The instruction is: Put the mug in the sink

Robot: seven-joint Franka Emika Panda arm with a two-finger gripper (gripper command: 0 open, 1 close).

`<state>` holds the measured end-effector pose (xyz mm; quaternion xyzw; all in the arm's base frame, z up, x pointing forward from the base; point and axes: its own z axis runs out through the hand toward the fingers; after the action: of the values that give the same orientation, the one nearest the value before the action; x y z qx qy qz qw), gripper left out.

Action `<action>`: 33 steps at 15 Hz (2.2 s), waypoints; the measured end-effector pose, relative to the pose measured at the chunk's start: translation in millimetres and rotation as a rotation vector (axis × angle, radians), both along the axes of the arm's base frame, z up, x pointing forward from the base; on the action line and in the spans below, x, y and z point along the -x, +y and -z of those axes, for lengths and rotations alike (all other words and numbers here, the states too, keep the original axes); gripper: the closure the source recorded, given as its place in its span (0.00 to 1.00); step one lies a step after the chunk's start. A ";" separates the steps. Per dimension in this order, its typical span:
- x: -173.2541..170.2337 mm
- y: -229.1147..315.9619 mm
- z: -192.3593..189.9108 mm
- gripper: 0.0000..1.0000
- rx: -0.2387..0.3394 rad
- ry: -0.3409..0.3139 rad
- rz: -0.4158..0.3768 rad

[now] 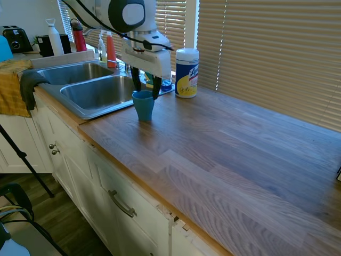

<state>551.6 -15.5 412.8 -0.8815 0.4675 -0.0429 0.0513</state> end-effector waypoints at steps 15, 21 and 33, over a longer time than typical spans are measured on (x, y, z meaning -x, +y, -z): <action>-43.8 -16.5 58.6 1.00 -0.023 0.111 0.025; -44.1 -16.6 58.0 1.00 -0.022 0.110 0.021; -48.7 -9.6 49.8 1.00 -0.011 0.102 -0.017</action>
<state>600.3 -25.0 363.0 -0.8861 0.4623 0.0048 0.0326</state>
